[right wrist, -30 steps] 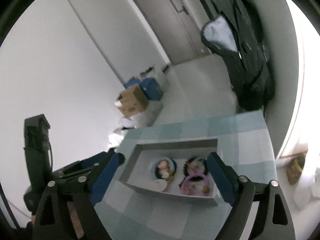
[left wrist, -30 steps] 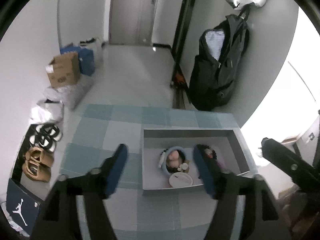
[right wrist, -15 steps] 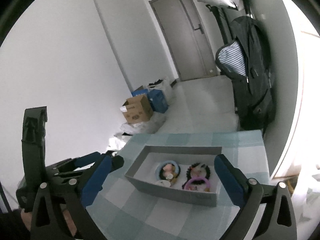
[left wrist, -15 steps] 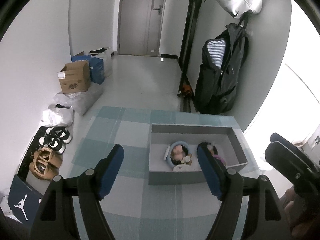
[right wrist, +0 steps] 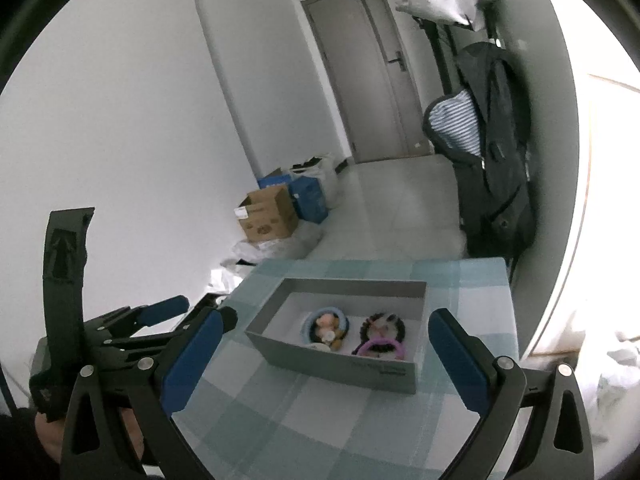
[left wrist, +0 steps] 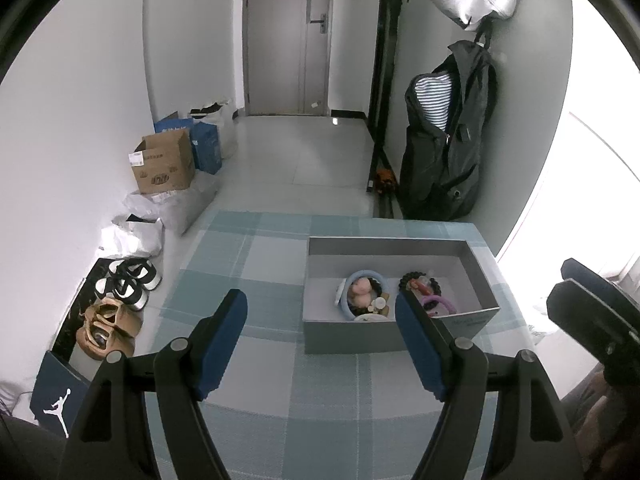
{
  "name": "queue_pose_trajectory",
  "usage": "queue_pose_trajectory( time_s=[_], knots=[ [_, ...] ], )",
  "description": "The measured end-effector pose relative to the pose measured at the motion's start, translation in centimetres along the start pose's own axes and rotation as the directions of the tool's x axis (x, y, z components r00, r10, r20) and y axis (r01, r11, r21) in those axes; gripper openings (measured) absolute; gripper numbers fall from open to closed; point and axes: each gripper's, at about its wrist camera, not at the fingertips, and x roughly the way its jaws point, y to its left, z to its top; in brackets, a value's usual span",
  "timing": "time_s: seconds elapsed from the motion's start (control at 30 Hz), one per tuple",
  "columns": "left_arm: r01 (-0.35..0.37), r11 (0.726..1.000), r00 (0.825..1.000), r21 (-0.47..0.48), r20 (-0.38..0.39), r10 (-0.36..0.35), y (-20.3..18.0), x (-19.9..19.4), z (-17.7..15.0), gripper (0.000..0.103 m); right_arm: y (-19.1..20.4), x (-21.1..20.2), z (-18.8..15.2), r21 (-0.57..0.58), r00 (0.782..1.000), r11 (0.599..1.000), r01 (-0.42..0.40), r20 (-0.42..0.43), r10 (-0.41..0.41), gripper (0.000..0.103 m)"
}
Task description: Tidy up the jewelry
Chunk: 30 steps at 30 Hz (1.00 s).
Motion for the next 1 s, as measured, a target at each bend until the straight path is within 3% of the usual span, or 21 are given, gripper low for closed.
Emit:
queue_pose_trajectory(
  time_s=[1.0],
  knots=[
    [-0.003, 1.000, 1.000, -0.009, 0.004, 0.004, 0.02, -0.41, -0.06, 0.073, -0.98, -0.39, -0.19, 0.036, 1.000, 0.999, 0.026, -0.016, -0.025, 0.103]
  ],
)
